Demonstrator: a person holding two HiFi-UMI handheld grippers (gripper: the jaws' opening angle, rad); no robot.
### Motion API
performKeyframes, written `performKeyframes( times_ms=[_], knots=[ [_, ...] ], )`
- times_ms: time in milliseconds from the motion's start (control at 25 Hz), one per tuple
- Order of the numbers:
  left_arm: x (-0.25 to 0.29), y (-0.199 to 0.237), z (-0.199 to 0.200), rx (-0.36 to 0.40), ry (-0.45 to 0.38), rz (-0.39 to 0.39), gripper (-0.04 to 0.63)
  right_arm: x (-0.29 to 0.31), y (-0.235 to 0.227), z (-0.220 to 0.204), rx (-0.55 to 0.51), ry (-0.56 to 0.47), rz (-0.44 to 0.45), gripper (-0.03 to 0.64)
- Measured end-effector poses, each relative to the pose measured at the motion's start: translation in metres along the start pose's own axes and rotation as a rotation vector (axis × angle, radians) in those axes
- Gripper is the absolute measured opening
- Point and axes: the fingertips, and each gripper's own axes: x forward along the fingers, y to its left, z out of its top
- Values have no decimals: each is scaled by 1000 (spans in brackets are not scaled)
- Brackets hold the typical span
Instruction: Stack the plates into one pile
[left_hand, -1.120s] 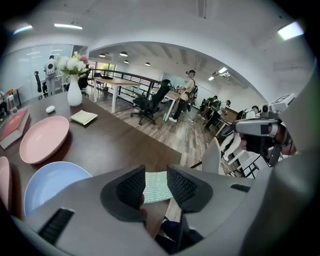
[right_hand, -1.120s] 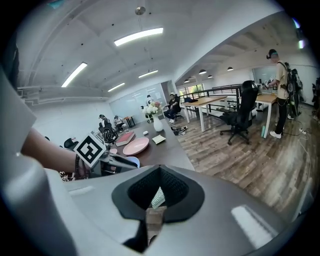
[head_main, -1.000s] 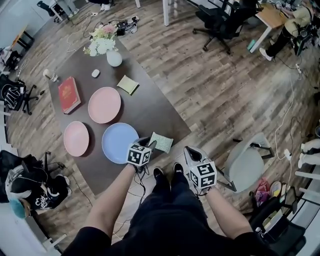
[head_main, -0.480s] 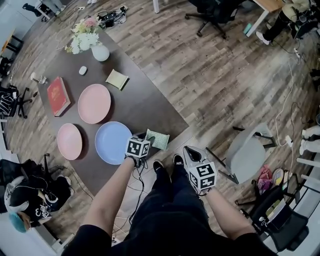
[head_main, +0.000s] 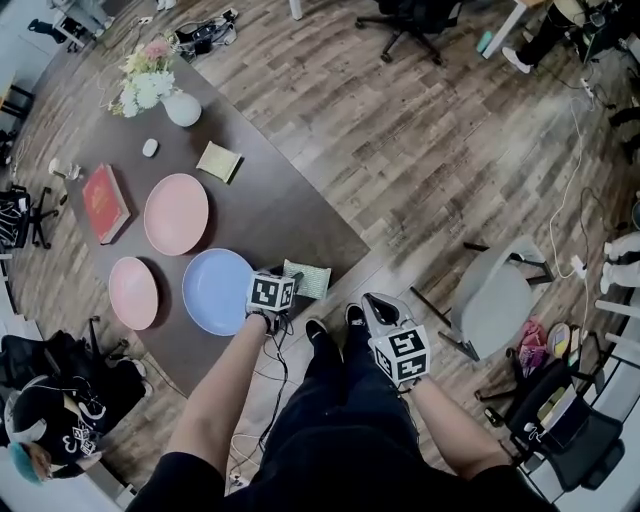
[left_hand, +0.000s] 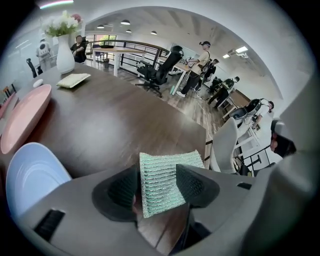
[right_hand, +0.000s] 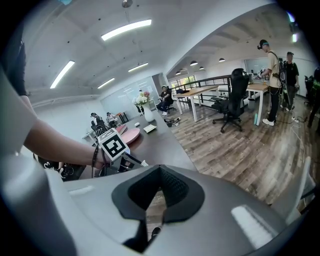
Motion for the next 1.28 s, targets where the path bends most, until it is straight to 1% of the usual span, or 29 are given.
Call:
performKeyframes(
  times_ms=[80,200,360,480,520,560,640,760,840,1080,1160,1280],
  knots=[
    [1,2,1,-17,1,4,235,0,-2,-1,1,1,-2,8],
    [3,2,1,-22,10,-3,244,0,-5,-3,-1,6,-4,8],
    [7,-1,0,-33,22,-25,244,2,-6,-4,0,11,-5,8],
    [8,-3,0,-47,12,-45,242,2,-10,-5,6,12,-7,8],
    [8,-4,-1,-52,9,-54,236,2,-11,-5,7,12,-9,8],
    [9,-5,-2,-58,7,-65,212,1,-13,-5,9,11,-11,8],
    [8,-7,-3,-70,-2,-87,195,1,-16,-5,11,12,-15,8],
    [7,-12,-4,-82,-29,-114,166,3,-18,-3,10,13,-18,8],
    [5,-14,-5,-108,-50,-131,138,3,-19,-2,8,12,-18,8],
    [-5,-16,-8,-181,-107,-153,97,5,-15,-1,0,13,-5,8],
    [-11,-18,-5,-186,-140,-163,87,6,-13,1,-5,13,1,8],
    [-21,-23,3,-170,-193,-181,81,7,-11,6,-12,11,10,8]
  ],
)
